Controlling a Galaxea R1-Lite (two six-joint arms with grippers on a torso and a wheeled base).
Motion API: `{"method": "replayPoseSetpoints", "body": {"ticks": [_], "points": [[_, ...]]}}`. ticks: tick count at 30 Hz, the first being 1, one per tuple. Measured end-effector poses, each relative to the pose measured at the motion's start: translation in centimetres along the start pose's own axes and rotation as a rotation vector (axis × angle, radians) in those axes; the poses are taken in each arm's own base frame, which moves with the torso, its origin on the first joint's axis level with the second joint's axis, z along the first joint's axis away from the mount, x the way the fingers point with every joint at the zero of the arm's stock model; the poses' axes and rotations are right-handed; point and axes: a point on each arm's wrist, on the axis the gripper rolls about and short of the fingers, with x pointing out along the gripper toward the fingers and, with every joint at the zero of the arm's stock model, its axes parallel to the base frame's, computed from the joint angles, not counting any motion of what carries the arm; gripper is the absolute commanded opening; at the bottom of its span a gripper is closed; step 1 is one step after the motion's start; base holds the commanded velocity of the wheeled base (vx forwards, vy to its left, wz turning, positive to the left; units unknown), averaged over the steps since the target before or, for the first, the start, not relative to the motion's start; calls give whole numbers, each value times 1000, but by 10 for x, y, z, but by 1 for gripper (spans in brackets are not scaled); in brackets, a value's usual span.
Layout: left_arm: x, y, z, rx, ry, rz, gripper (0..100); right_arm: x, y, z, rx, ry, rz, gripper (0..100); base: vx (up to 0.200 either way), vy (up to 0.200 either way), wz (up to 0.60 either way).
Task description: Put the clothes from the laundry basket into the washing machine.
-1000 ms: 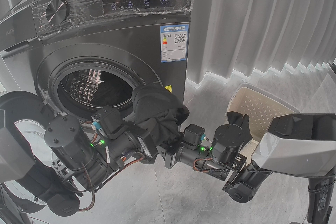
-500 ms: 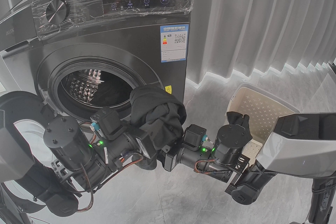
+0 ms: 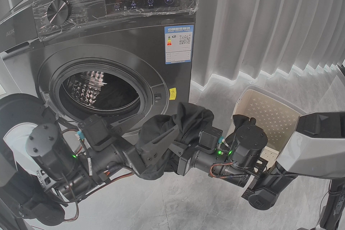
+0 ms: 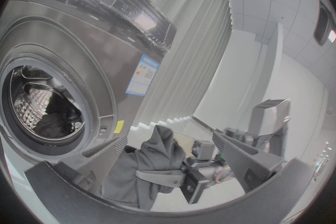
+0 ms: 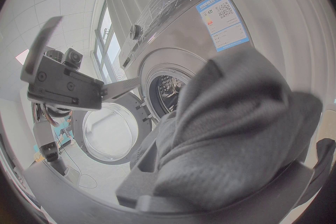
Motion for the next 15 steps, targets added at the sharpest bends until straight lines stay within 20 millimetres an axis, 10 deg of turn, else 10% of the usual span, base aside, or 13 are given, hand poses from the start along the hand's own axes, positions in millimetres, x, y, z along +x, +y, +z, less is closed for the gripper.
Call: {"method": "replayPoseSetpoints", "body": {"ticks": [15], "points": [[-36, 36, 5, -58, 81, -74, 100, -8, 6, 21, -1, -48, 12, 0, 0, 0, 0]]}}
